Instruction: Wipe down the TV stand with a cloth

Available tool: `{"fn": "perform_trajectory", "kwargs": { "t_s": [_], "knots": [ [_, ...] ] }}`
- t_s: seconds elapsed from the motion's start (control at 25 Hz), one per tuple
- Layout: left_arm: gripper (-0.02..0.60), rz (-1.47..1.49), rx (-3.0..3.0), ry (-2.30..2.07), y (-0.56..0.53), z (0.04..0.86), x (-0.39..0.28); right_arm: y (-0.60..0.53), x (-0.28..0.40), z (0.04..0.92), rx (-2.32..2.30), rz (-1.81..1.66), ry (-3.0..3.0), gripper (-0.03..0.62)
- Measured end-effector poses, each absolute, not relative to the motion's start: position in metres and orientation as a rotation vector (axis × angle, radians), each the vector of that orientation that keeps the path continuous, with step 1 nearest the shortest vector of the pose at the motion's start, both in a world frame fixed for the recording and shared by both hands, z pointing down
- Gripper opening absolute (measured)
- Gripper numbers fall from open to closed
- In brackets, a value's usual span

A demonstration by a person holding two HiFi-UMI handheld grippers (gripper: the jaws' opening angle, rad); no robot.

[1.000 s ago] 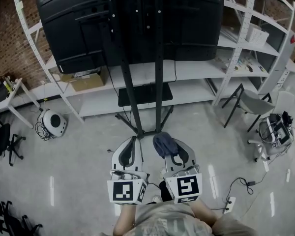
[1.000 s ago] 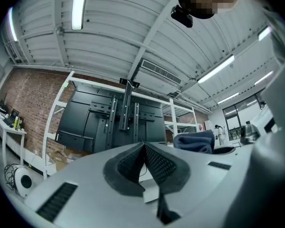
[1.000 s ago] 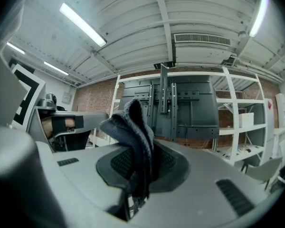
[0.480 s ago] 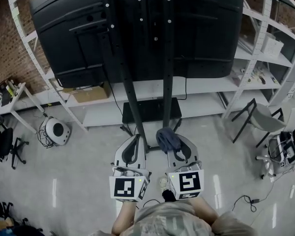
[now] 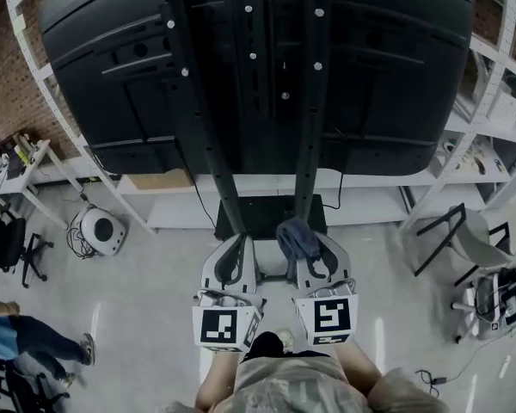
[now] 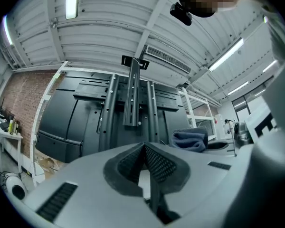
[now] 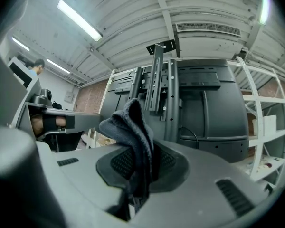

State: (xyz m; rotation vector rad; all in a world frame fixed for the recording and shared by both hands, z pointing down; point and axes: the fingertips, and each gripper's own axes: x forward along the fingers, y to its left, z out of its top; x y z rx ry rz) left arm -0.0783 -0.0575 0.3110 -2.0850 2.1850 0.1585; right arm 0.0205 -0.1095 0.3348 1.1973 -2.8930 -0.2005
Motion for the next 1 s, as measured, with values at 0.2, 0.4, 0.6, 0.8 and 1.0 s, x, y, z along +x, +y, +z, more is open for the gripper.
{"fn": "perform_trajectory", "kwargs": {
  "t_s": [0.2, 0.4, 0.6, 0.8, 1.0],
  "knots": [
    [0.015, 0.150, -2.054, 2.215, -0.075, 0.309, -0.098, -0.130, 0.004, 0.332, 1.176, -0.192, -2.909, 0.057],
    [0.015, 0.161, -2.058, 2.193, -0.090, 0.300, -0.105, -0.138, -0.008, 0.327, 1.157, -0.242, -2.910, 0.057],
    [0.015, 0.154, -2.033, 2.177, -0.095, 0.289, -0.122, -0.142, -0.034, 0.310, 1.131, -0.361, -2.914, 0.057],
    [0.015, 0.127, -1.954, 2.228, -0.091, 0.280, -0.156, -0.150, -0.073, 0.255, 1.081, -0.688, -2.832, 0.057],
    [0.015, 0.102, -1.959, 2.274, -0.092, 0.293, -0.180, -0.168, -0.116, 0.122, 1.279, -1.284, -2.653, 0.057]
  ]
}}
